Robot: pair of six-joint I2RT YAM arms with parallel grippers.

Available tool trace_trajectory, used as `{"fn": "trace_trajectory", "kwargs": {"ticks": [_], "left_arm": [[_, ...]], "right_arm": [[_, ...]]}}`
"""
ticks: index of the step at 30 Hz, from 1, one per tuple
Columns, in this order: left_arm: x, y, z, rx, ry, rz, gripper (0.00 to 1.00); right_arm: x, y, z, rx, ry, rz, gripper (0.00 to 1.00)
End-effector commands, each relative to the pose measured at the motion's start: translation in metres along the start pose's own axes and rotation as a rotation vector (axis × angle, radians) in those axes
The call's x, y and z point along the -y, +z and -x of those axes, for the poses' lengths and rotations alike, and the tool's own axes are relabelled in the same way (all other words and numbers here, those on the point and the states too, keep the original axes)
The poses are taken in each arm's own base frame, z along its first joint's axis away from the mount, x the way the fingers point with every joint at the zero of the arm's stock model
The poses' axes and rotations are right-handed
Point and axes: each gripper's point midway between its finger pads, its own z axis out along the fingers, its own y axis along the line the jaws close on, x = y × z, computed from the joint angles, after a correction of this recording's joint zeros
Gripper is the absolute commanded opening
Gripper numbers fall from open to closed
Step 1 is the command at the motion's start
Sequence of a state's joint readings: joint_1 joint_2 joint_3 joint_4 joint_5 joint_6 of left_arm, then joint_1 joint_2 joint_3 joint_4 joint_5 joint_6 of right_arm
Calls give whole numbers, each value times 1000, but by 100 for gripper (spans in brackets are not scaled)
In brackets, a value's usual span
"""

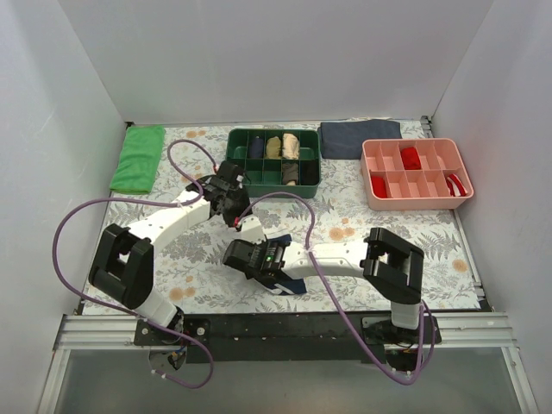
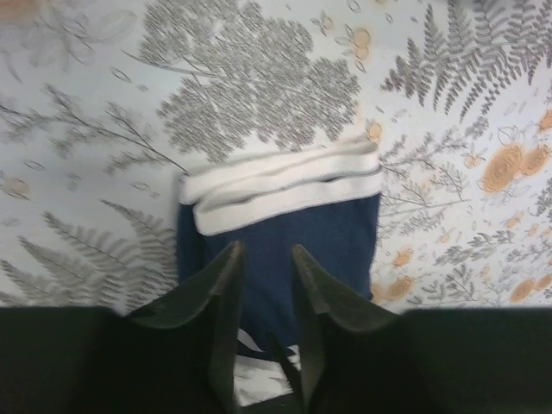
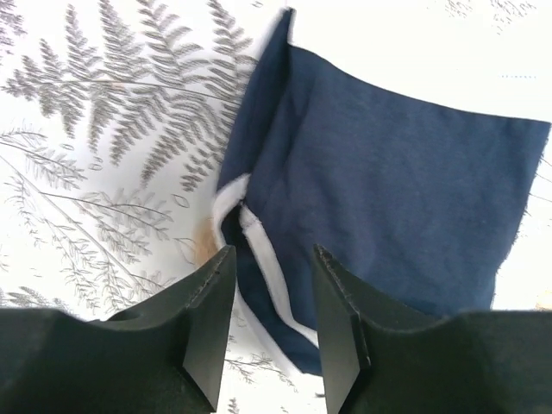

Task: Roll the underwear
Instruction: Fold the underwear at the center of the board.

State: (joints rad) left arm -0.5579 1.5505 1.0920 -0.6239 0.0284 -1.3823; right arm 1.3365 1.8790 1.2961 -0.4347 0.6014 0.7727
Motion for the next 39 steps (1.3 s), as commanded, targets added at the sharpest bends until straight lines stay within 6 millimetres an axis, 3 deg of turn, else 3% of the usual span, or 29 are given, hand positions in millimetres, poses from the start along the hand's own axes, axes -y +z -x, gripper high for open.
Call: {"fn": "trace_trajectory", "kwargs": {"ticks": [1, 2, 4, 5, 6, 8, 9, 11, 12, 15, 16, 18, 19, 30, 39], "left_arm": [[-39, -11, 21, 25, -8, 4, 34], [-40, -20, 33, 64, 2, -32, 42], [-42, -25, 36, 78, 23, -44, 57], [-44, -27, 34, 68, 34, -45, 58], [-43, -28, 31, 60, 41, -56, 58], [-45, -23, 18, 33, 51, -88, 59], [-44, -23, 11, 14, 42, -107, 58], [-48, -18, -1, -18, 31, -109, 58], [-49, -18, -4, -22, 17, -110, 58], [-48, -15, -8, -30, 6, -127, 58], [-46, -16, -8, -32, 3, -137, 58], [-43, -18, -5, -26, 7, -145, 58], [-43, -18, -4, -25, 8, -138, 58], [-44, -21, -5, -27, -13, -131, 57], [-41, -20, -6, -38, -15, -150, 56]], "right_arm": [[25, -21, 16, 46, 100, -12, 49], [39, -22, 8, 41, 103, -32, 49], [54, -43, 21, 79, 178, -12, 50], [66, -46, 24, 87, 208, -20, 50], [79, -47, 15, 76, 213, -27, 50], [93, -61, 24, 96, 271, 18, 49], [99, -63, 18, 92, 264, 22, 49], [100, -75, 26, 115, 260, 93, 45], [91, -76, 14, 53, 244, 168, 43], [66, -86, 5, -13, 217, 341, 34], [62, -86, -4, -44, 212, 368, 21], [48, -89, -13, -88, 191, 454, 9], [49, -85, -20, -118, 197, 435, 2], [84, -48, -75, -297, 190, 280, 1], [127, -29, -91, -331, 163, 170, 1]]}}
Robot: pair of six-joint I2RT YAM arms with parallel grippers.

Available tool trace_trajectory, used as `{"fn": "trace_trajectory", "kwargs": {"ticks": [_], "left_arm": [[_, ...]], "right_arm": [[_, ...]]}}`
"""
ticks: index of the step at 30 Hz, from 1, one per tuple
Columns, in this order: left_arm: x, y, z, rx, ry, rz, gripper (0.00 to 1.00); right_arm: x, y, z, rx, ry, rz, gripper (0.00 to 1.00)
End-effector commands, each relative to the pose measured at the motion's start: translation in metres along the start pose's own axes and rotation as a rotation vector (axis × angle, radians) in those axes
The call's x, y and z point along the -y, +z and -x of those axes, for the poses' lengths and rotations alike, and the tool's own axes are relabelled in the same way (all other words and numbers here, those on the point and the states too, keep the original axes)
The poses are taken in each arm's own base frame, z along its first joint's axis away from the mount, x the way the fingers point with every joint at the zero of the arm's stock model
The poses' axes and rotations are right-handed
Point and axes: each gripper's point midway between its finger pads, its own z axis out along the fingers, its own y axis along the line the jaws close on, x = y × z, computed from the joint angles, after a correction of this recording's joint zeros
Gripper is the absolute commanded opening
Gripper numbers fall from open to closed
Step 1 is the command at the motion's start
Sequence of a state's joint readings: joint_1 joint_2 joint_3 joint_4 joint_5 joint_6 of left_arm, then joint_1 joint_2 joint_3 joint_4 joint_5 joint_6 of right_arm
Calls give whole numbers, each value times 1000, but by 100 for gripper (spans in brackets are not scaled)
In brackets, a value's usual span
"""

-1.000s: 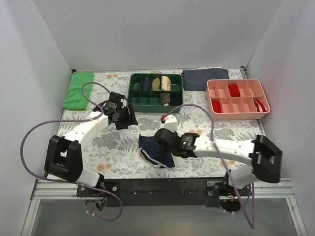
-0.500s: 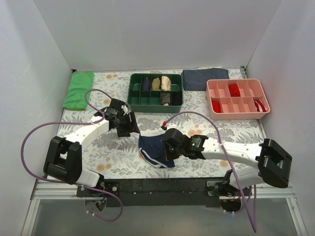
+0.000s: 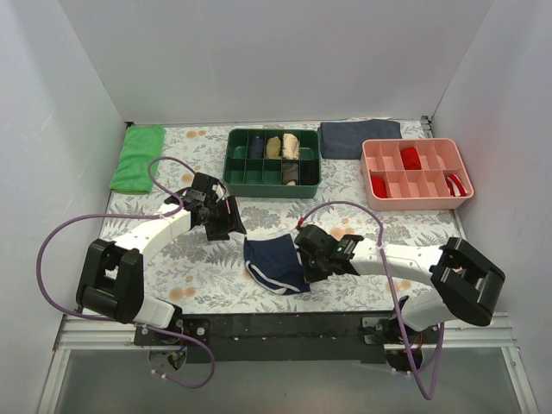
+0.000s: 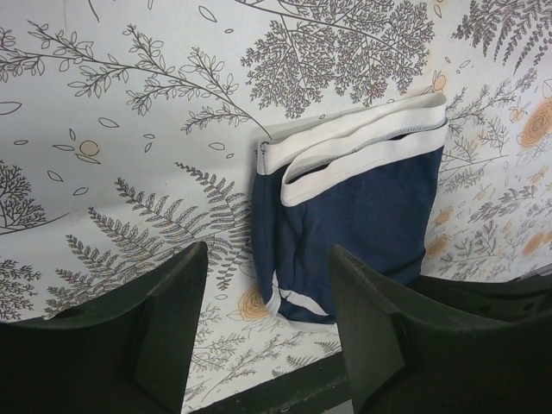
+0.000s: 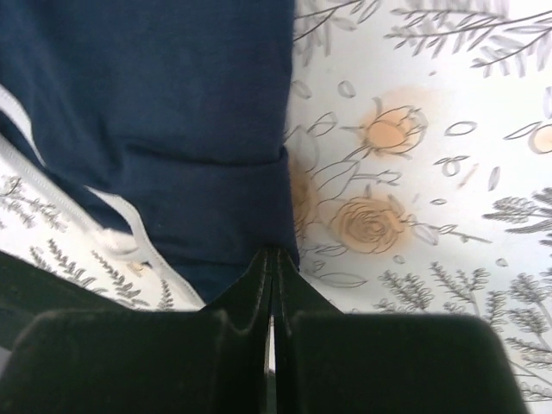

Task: Roll the underwear
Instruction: Fold the underwear at the center of the board.

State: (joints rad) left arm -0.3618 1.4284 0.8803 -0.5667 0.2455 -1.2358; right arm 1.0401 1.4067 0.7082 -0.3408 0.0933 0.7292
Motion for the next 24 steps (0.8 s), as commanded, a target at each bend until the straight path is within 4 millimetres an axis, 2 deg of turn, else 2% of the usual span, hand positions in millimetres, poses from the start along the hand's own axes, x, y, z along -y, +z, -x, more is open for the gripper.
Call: {"fn": "trace_trajectory", "kwargs": {"ticks": [1, 7, 8, 12, 18, 19, 24], "left_arm": [[17, -12, 10, 40, 15, -65, 56], [24, -10, 6, 25, 11, -115, 56], [25, -9, 6, 26, 11, -121, 56], [30, -7, -1, 13, 25, -135, 54], [31, -1, -26, 14, 17, -107, 48], [25, 3, -32, 19, 8, -92, 47], [15, 6, -25, 115, -46, -49, 45]], "right_arm": [[23, 6, 1, -16, -37, -61, 1], [58, 7, 24, 28, -67, -165, 1], [52, 4, 34, 39, -86, -147, 1], [25, -6, 49, 69, -151, -21, 1], [-14, -34, 76, 182, -127, 139, 7], [-19, -38, 78, 193, -124, 150, 7], [-41, -52, 82, 207, -125, 222, 8]]}}
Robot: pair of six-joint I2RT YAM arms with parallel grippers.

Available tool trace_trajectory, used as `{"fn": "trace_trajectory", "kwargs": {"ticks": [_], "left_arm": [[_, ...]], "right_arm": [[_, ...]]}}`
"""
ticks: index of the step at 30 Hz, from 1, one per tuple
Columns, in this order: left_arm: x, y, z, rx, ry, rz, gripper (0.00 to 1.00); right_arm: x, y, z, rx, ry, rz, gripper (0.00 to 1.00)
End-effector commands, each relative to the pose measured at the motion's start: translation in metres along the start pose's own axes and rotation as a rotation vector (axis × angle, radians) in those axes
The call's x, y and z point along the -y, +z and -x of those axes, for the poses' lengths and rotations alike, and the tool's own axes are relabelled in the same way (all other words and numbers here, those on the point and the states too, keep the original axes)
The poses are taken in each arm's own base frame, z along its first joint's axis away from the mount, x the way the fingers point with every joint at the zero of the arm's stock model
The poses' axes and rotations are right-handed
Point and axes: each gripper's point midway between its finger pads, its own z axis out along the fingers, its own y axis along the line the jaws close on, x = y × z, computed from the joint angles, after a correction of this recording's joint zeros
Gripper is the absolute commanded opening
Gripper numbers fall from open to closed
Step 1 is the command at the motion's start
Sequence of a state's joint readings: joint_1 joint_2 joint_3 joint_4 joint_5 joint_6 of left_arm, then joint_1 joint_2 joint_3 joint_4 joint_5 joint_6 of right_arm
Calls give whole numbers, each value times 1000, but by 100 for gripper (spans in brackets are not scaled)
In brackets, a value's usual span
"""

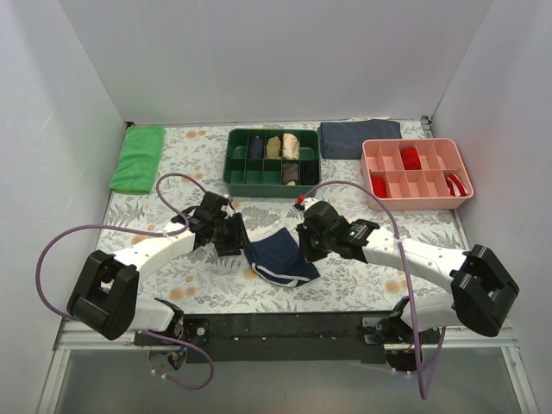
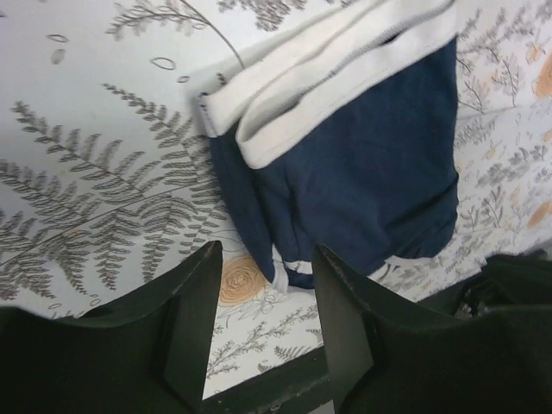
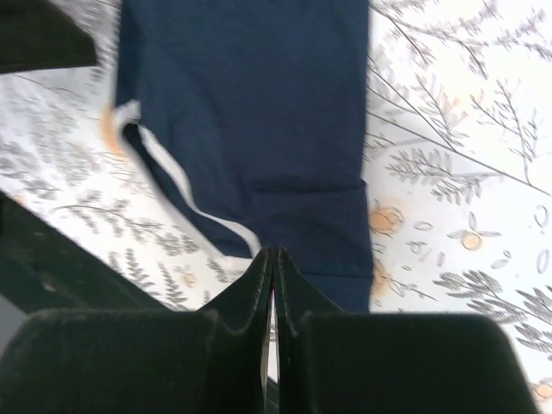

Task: Roll the underwear
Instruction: Fold the underwear at the center of the board.

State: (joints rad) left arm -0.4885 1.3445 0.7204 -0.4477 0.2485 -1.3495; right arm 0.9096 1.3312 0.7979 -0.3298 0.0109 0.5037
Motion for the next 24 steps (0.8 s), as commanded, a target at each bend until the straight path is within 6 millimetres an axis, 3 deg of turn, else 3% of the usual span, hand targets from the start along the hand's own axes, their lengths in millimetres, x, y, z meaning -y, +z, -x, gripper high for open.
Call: {"fn": "trace_trajectory", "kwargs": {"ticks": [1, 6, 10, 13, 15, 24], "left_arm": [[3, -5, 29, 172, -44, 3, 44], [3, -1, 47, 237, -40, 27, 45], [0, 8, 48, 210, -28, 49, 46], [-1, 14, 47, 196, -17, 53, 46], [-1, 16, 48, 192, -4, 55, 46], [1, 24, 55, 203, 23, 48, 43]], "right_arm": [[-35, -15, 26, 75, -8, 111, 9], [-45, -13, 22, 62, -6, 126, 9], [-51, -12, 22, 72, 8, 142, 11], [-54, -12, 21, 73, 30, 137, 27], [-56, -12, 20, 79, 32, 139, 31], [-51, -8, 17, 67, 42, 110, 35]]}}
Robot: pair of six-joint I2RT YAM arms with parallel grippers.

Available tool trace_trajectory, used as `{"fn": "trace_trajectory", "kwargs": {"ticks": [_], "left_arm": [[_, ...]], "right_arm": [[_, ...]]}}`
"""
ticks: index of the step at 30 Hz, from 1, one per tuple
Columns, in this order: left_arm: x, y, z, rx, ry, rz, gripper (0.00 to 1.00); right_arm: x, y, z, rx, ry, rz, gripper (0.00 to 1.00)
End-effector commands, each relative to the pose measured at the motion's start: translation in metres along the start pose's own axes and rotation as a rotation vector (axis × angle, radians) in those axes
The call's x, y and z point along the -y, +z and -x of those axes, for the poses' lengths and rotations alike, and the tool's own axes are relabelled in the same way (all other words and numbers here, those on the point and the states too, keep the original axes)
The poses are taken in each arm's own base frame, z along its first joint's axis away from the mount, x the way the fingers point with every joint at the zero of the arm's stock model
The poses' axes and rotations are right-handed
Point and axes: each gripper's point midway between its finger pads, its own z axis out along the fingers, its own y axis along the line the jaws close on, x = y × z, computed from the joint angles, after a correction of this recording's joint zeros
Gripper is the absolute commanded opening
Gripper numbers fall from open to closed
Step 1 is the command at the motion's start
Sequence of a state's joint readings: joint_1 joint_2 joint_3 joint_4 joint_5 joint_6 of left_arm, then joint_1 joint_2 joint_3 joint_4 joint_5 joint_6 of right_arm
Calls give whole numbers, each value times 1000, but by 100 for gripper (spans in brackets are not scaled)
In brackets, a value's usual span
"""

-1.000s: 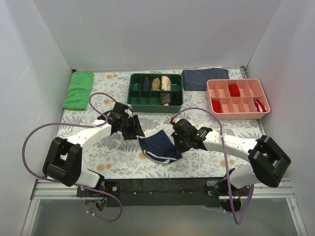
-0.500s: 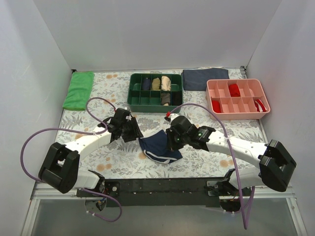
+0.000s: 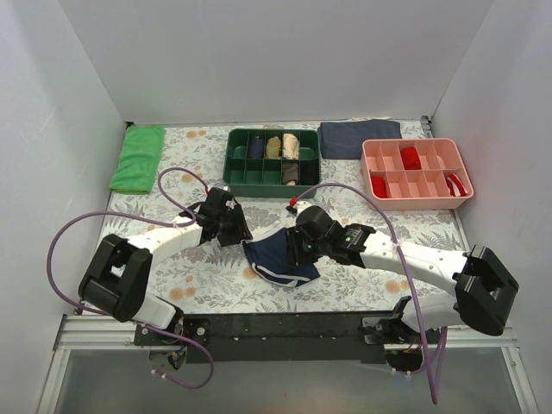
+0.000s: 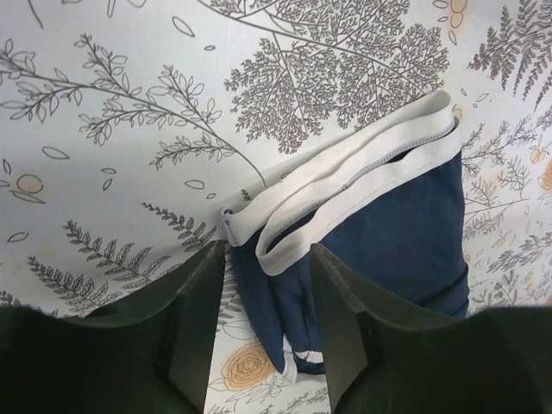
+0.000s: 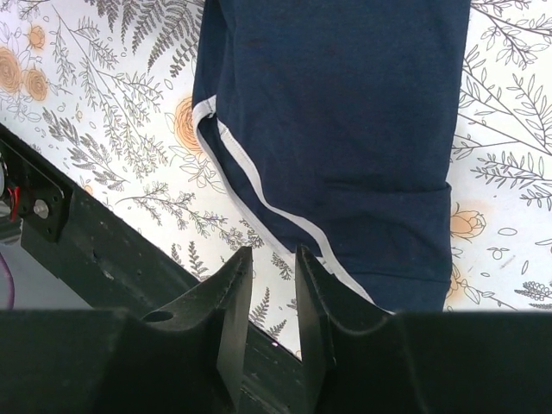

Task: Roll the underwear
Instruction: Fold the underwear at the center of the board.

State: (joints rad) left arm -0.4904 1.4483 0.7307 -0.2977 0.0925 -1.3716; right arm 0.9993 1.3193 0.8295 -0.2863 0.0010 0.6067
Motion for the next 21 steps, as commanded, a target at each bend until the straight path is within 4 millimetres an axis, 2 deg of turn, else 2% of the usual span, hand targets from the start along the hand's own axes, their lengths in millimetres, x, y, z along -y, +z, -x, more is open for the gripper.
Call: {"fn": "trace_trajectory", "kwargs": {"ticks": [1, 15, 21], "left_arm": [[11, 2, 17, 57, 29, -28, 41], [7, 1, 11, 46, 33, -28, 37], [2, -5, 13, 69, 28, -7, 42]], "right_arm": [[-7, 1, 11, 31, 12, 7, 35], [-8, 6, 9, 3, 15, -7, 36], [-10, 6, 10, 3, 11, -8, 36]]}}
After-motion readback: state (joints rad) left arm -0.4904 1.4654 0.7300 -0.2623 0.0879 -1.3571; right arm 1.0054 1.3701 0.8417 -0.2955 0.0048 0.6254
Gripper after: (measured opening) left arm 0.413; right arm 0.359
